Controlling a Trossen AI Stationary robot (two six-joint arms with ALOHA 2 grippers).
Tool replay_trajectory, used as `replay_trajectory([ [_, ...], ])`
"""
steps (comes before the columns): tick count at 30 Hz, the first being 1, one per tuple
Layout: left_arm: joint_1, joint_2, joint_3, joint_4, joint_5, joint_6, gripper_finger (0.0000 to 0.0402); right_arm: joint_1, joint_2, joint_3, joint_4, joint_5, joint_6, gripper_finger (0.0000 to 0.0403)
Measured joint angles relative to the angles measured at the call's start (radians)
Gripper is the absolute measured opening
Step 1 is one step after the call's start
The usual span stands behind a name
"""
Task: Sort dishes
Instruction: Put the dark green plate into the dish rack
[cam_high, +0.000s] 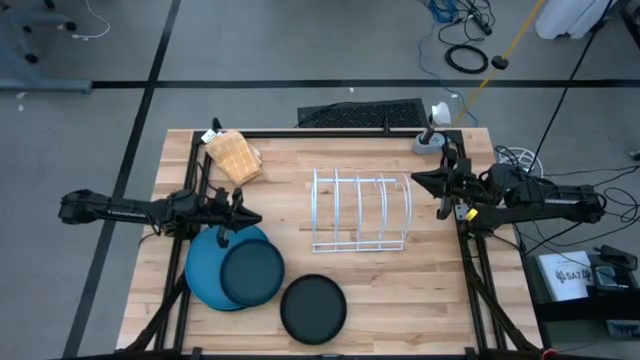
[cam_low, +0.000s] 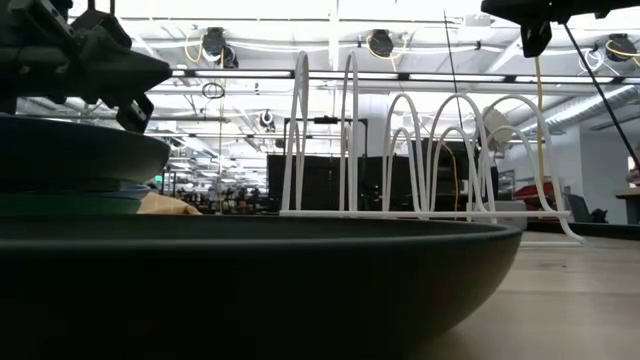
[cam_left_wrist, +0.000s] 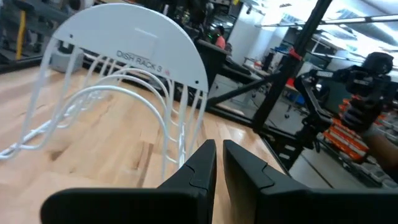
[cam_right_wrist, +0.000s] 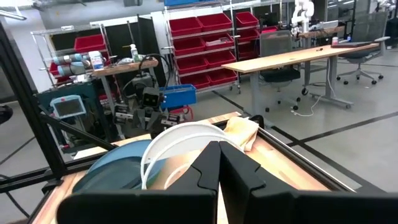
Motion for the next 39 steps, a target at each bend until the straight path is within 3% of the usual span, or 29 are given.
replay_trajectory([
  [6, -0.004, 0.044, 0.002, -0.024, 0.0, -0.02, 0.0052, 0.0, 0.0, 0.0, 0.002, 0.0, 0.0, 0.0],
  [12, -0.036, 0.125, 0.095, -0.073, -0.027, 0.073, 0.0111, 0.0, 0.0, 0.0, 0.021, 0.0, -0.032, 0.0],
  [21, -0.048, 0.339, 0.371, -0.501, -0.049, 0.275, 0.0205, 0.0, 0.0, 0.0, 0.016, 0.0, -0.057, 0.0],
  [26, -0.048, 0.493, 0.492, -0.659, -0.028, 0.358, 0.021, 0.0, 0.0, 0.0, 0.015, 0.0, -0.104, 0.0],
  [35, -0.048, 0.751, 0.584, -0.685, 0.114, 0.436, 0.021, 0.0, 0.0, 0.0, 0.006, 0.0, -0.151, 0.0],
  [39, -0.048, 0.826, 0.603, -0.688, 0.123, 0.475, 0.021, 0.0, 0.001, 0.0, -0.014, 0.0, -0.151, 0.0],
])
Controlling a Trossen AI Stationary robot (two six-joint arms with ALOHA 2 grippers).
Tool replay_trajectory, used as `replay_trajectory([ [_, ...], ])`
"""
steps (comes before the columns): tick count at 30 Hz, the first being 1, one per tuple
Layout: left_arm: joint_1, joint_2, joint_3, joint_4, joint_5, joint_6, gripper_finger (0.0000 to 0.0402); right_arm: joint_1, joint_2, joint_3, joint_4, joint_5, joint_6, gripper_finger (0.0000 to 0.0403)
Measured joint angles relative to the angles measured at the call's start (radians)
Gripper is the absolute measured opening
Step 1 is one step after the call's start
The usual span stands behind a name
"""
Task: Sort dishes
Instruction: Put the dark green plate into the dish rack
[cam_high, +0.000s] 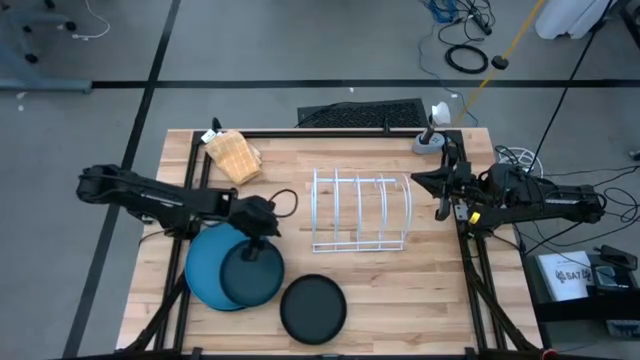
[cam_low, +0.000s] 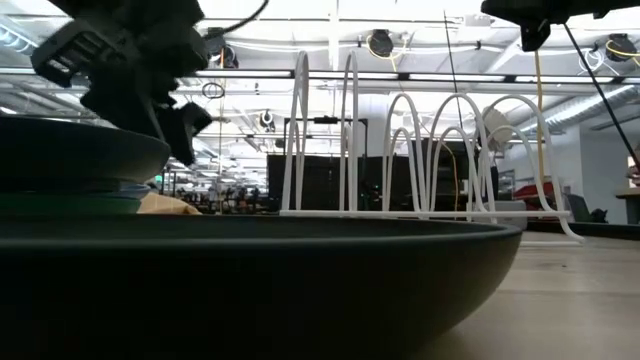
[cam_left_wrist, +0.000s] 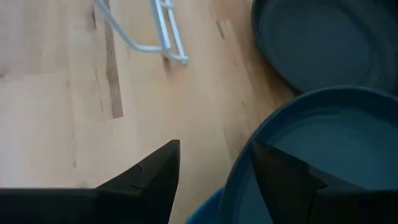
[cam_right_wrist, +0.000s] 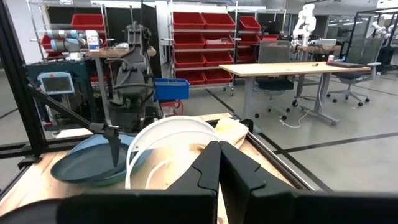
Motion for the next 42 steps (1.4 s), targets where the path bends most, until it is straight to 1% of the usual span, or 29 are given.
replay_trajectory([
  [2, 0.003, 0.032, 0.008, 0.003, 0.008, 0.014, 0.021, 0.0, 0.0, 0.0, -0.007, 0.0, 0.0, 0.0],
  [8, 0.003, 0.103, 0.026, -0.001, 0.076, 0.054, 0.021, 0.0, 0.0, 0.0, -0.028, 0.003, 0.005, 0.0],
  [17, 0.003, 0.11, 0.044, -0.019, 0.152, 0.057, 0.021, 0.0, 0.0, 0.0, -0.037, 0.005, 0.008, 0.0],
  [21, 0.002, 0.114, 0.044, -0.073, 0.155, 0.093, 0.021, 0.0, 0.0, 0.0, -0.038, 0.005, 0.008, 0.0],
  [26, 0.002, 0.131, 0.044, -0.066, 0.14, 0.161, 0.0209, 0.0, 0.0, 0.0, -0.039, 0.004, 0.008, 0.0],
  [28, 0.002, 0.133, 0.044, -0.064, 0.126, 0.184, 0.0202, 0.0, 0.0, 0.0, -0.039, 0.004, 0.009, 0.0],
  [30, 0.002, 0.133, 0.043, -0.064, 0.12, 0.19, 0.0187, 0.0, 0.0, 0.0, -0.039, 0.004, 0.016, 0.0],
  [32, 0.002, 0.133, 0.043, -0.065, 0.119, 0.212, 0.0163, 0.0, 0.0, 0.0, -0.039, 0.004, 0.024, 0.0],
  [36, 0.002, 0.133, 0.043, -0.067, 0.119, 0.255, 0.0094, 0.0, 0.0, 0.0, -0.039, 0.004, 0.027, 0.0],
  [39, 0.002, 0.131, 0.044, -0.067, 0.121, 0.259, 0.0034, 0.0, 0.0, 0.0, -0.039, 0.004, 0.027, 0.0],
  [40, 0.002, 0.13, 0.048, -0.067, 0.12, 0.255, 0.002, 0.0, 0.0, 0.0, -0.038, 0.004, 0.027, 0.0],
  [42, 0.002, 0.129, 0.062, -0.061, 0.114, 0.252, 0.0014, 0.0, 0.0, 0.0, -0.038, 0.004, 0.027, 0.0],
])
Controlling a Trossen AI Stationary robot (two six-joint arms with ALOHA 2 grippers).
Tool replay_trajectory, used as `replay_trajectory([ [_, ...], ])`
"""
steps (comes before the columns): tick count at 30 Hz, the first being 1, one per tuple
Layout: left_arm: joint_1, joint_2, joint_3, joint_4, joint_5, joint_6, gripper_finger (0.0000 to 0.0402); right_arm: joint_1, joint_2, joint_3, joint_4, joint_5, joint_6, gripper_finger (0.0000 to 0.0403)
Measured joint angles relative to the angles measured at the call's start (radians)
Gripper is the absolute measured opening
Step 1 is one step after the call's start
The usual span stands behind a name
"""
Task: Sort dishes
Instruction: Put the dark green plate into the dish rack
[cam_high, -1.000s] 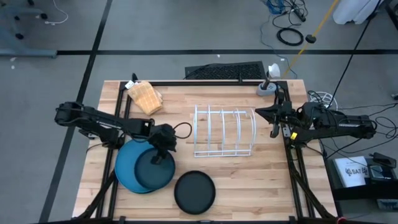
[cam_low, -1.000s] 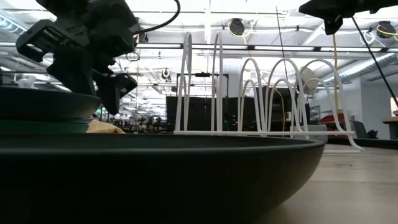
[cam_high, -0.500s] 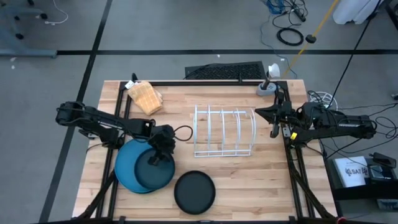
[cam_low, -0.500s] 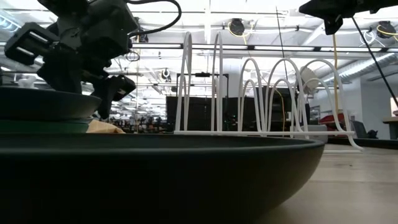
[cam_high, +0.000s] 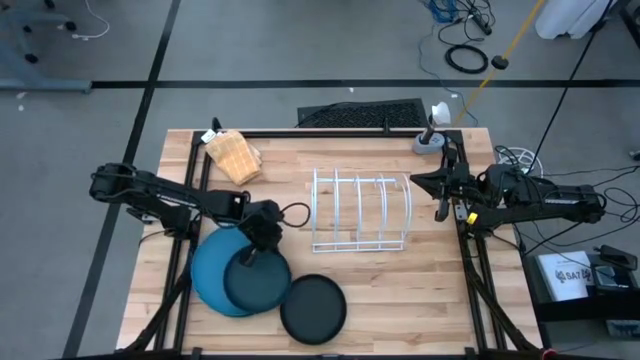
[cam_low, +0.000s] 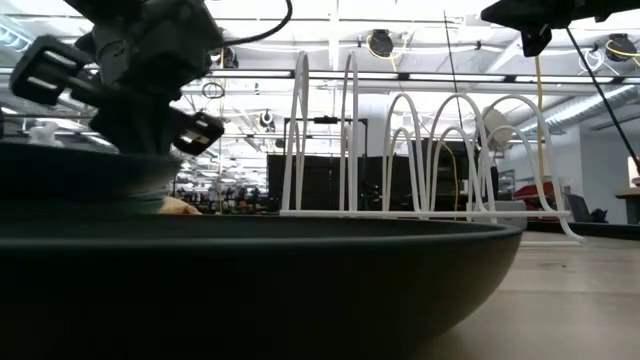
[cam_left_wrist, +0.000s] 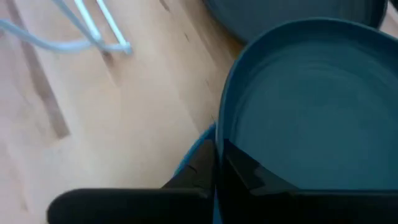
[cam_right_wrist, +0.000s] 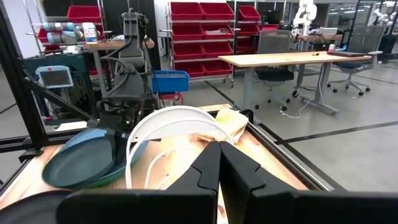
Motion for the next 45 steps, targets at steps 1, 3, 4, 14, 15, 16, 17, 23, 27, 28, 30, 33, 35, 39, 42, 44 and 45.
replay_trajectory([
  [1, 0.0, -0.003, 0.006, -0.005, -0.008, 0.004, 0.0014, 0.0, 0.0, 0.0, 0.0, 0.0, 0.0, 0.0],
  [3, -0.001, -0.012, 0.024, -0.02, -0.032, 0.007, 0.0014, 0.0, 0.0, 0.0, 0.0, 0.0, 0.0, 0.0],
  [4, -0.002, -0.019, 0.038, -0.024, -0.046, 0.009, 0.0014, 0.0, 0.0, 0.0, 0.001, 0.0, 0.0, 0.0],
  [14, -0.001, -0.145, 0.266, -0.265, -0.261, 0.07, 0.0012, 0.0, 0.0, 0.0, 0.002, 0.0, 0.011, 0.0],
  [15, -0.001, -0.158, 0.291, -0.282, -0.282, 0.071, 0.0012, 0.0, 0.0, 0.0, 0.003, 0.0, 0.011, 0.0],
  [16, -0.001, -0.172, 0.314, -0.295, -0.302, 0.071, 0.0012, 0.0, 0.0, 0.0, 0.007, 0.0, 0.01, 0.0],
  [17, -0.001, -0.188, 0.336, -0.301, -0.325, 0.07, 0.0012, 0.0, 0.0, 0.0, 0.008, 0.0, 0.01, 0.0],
  [23, -0.002, -0.262, 0.45, -0.236, -0.546, 0.067, 0.0012, 0.0, 0.0, 0.0, 0.009, -0.001, 0.036, 0.0],
  [27, -0.001, -0.285, 0.458, 0.025, -0.685, 0.067, 0.0012, 0.0, 0.0, 0.0, 0.009, -0.001, 0.037, 0.0],
  [28, -0.001, -0.284, 0.458, 0.098, -0.706, 0.065, 0.0012, 0.0, 0.0, 0.0, 0.009, -0.001, 0.036, 0.0],
  [30, -0.002, -0.265, 0.459, 0.228, -0.744, 0.059, 0.0012, 0.0, 0.0, 0.0, 0.009, -0.001, 0.032, 0.0],
  [33, -0.001, -0.218, 0.459, 0.378, -0.804, 0.058, 0.0012, 0.0, 0.0, 0.0, 0.017, -0.001, 0.031, 0.0],
  [35, -0.001, -0.175, 0.459, 0.457, -0.858, 0.059, 0.0012, 0.0, 0.0, 0.0, 0.036, -0.004, 0.03, 0.0],
  [39, -0.003, -0.074, 0.459, 0.607, -0.955, 0.06, 0.0012, 0.0, 0.0, 0.01, 0.073, -0.012, -0.006, 0.0],
  [42, -0.018, 0.002, 0.458, 0.737, -1.014, 0.07, 0.0012, 0.0, 0.0, 0.038, 0.076, -0.022, -0.033, 0.0],
  [44, -0.031, 0.049, 0.458, 0.829, -1.065, 0.101, 0.0012, 0.0, 0.0, 0.059, 0.077, -0.023, -0.049, 0.0],
  [45, -0.041, 0.07, 0.458, 0.869, -1.099, 0.123, 0.0012, 0.0, 0.0, 0.07, 0.074, -0.023, -0.056, 0.0],
])
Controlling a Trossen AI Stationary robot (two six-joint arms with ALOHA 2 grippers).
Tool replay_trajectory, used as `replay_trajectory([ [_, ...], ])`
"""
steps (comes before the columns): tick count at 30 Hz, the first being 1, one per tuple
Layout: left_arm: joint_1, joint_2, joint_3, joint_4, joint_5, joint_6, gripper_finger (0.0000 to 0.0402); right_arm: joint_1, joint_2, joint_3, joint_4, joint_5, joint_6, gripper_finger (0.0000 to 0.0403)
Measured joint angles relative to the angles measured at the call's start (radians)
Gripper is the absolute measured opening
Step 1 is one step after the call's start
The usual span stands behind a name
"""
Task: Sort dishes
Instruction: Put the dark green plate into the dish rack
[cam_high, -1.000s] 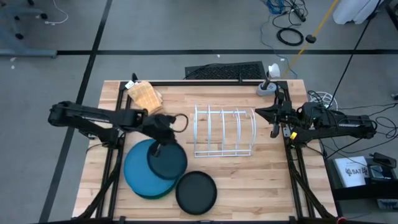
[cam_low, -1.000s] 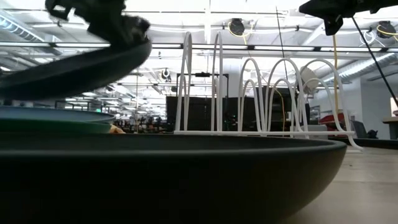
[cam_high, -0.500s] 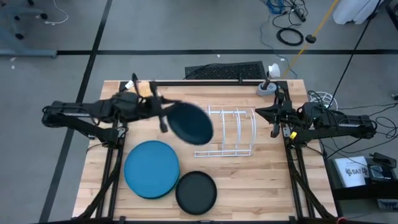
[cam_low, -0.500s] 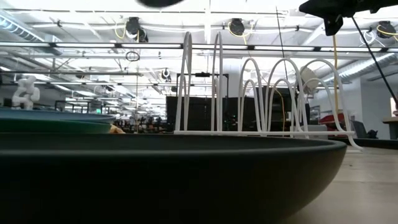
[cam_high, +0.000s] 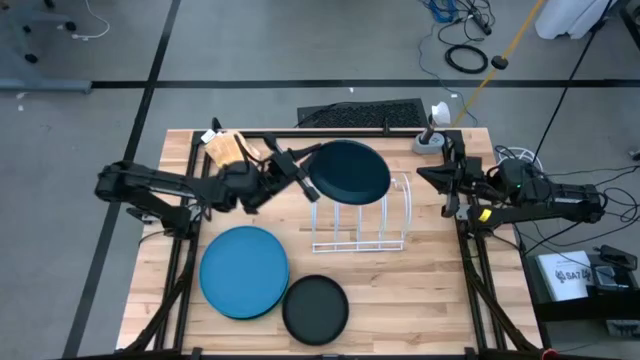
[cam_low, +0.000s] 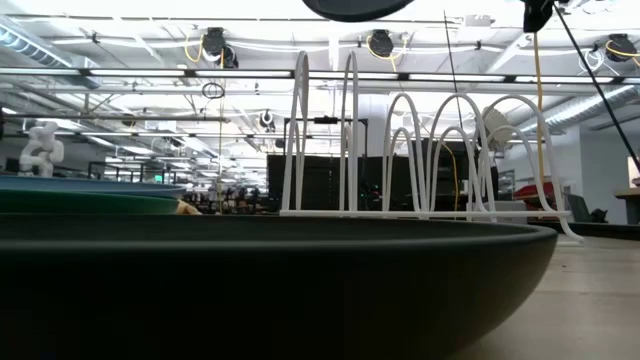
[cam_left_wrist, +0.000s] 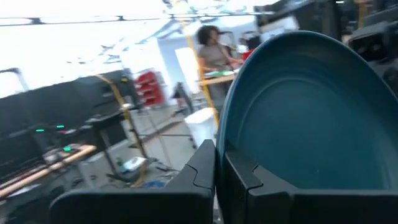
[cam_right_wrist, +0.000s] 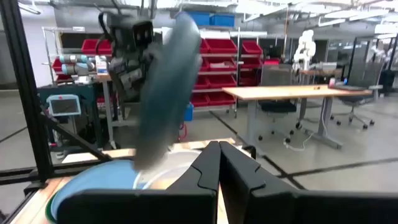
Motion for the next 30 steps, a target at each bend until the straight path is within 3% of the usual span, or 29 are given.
replay_trajectory([
  [4, -0.024, 0.071, 0.0, 0.151, -0.08, 0.099, 0.0012, 0.0, 0.0, 0.041, -0.012, -0.003, -0.035, 0.0],
  [11, -0.033, 0.133, 0.0, 0.255, -0.046, 0.152, 0.0012, 0.0, 0.001, 0.071, 0.027, -0.065, -0.013, 0.001],
  [16, -0.024, 0.136, 0.0, 0.259, 0.054, 0.147, 0.0012, 0.0, 0.014, 0.079, 0.023, -0.082, 0.07, 0.0069],
  [23, -0.01, 0.136, 0.0, 0.231, 0.077, 0.145, 0.0012, 0.0, 0.096, 0.078, 0.037, -0.036, 0.081, 0.0166],
  [30, 0.004, 0.137, 0.035, 0.095, 0.083, 0.153, 0.0012, 0.0, 0.199, 0.144, 0.036, 0.005, 0.078, 0.0198],
])
